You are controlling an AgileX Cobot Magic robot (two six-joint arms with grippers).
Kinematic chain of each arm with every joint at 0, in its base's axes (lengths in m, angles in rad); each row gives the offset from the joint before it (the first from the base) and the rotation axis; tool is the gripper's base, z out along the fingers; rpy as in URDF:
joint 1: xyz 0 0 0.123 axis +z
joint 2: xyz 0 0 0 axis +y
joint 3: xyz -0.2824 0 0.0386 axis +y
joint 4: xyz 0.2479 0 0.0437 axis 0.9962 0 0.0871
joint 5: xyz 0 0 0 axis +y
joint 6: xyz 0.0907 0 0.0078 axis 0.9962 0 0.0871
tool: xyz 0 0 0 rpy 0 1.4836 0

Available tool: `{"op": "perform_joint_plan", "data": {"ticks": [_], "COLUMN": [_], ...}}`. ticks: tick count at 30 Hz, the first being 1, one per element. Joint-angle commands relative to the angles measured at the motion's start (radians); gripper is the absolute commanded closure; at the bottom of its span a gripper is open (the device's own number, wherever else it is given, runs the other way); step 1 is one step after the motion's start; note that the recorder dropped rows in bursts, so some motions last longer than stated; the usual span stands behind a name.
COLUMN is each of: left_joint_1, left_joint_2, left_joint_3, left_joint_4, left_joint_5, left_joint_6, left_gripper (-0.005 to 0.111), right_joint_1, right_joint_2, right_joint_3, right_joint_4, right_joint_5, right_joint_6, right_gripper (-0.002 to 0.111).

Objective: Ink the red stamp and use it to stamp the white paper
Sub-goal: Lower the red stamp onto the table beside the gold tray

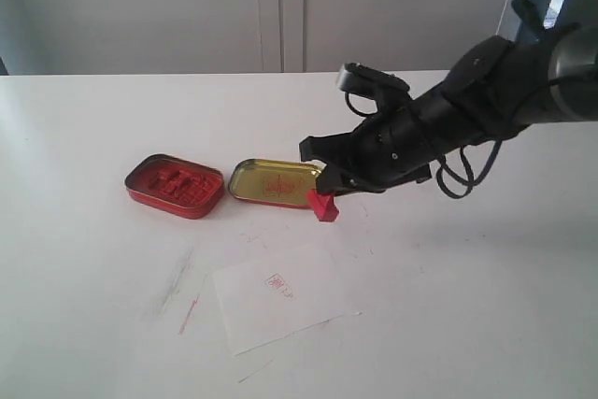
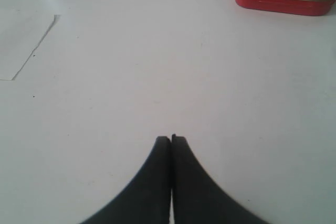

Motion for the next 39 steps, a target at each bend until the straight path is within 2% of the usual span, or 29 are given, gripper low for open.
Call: {"op": "perform_joint_plan", "data": {"ticks": [1,7,10,39], "left_joint_1": [0.002,0.002,0.002,0.002], "left_joint_2": [-0.004,-0.004,-0.004,-0.004], "left_joint_3": [0.007,0.007,0.007,0.007], "left_joint_4": [-0.003,-0.003,-0.003,-0.003], "left_joint_5": [0.011,0.011,0.011,0.011], "left_joint_6": [-0.001,-0.001,-0.001,-0.001], "left_gripper": [0.107,0.107,0.107,0.107], "right_joint_1": [-0.065,-0.129,-0.146,-0.148], "right_joint_2": [-0.012,-0.012,-0.012,0.158], "right_joint_3": [0.066,0.109,0.133,0.144], "right_joint_4": [0.271,0.534,0.605,0.722], "right_joint_5": [0.046,0.156,0.171,0.167], "right_joint_6": [-0.271,-0.517,-0.604,-0.705], "right_gripper": [0.108,0.108,0.108,0.108]}}
